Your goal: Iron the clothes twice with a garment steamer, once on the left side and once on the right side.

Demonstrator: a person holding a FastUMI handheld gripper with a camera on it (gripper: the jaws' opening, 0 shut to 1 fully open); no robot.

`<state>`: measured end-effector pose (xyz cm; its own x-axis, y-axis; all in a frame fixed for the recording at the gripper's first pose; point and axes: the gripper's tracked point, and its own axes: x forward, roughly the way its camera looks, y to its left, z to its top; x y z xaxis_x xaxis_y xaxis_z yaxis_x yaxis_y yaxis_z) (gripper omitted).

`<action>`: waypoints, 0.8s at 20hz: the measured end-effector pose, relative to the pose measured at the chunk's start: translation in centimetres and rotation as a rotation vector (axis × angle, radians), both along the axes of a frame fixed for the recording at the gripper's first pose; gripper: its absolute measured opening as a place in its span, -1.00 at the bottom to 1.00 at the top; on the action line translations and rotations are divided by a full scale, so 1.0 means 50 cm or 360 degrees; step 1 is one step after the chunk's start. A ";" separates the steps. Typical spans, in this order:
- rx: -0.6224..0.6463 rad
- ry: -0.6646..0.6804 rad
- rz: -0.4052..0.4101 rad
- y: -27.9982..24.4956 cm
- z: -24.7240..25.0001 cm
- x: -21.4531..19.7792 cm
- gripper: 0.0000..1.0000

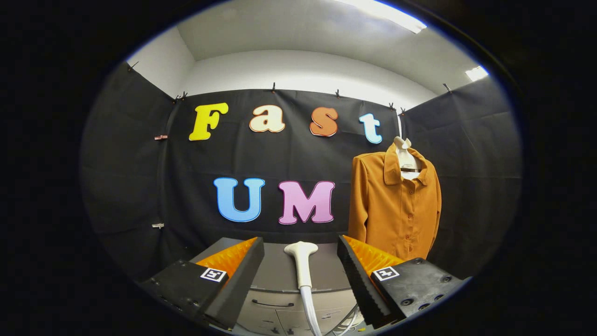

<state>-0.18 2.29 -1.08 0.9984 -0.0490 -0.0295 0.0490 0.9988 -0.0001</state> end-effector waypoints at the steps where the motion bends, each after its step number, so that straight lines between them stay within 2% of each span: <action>1: 0.0000 0.0000 -0.0009 0.007 -0.001 0.000 0.96; 9: -0.0025 0.0092 -0.0051 0.030 -0.050 0.035 0.96; 13: -0.0005 0.0156 -0.0033 0.014 -0.091 0.104 0.96; 16: 0.0002 0.0234 0.0004 0.007 -0.138 0.191 0.96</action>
<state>9.36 2.65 -8.00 0.9834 -0.0465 -0.1756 0.0462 0.9989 -0.0057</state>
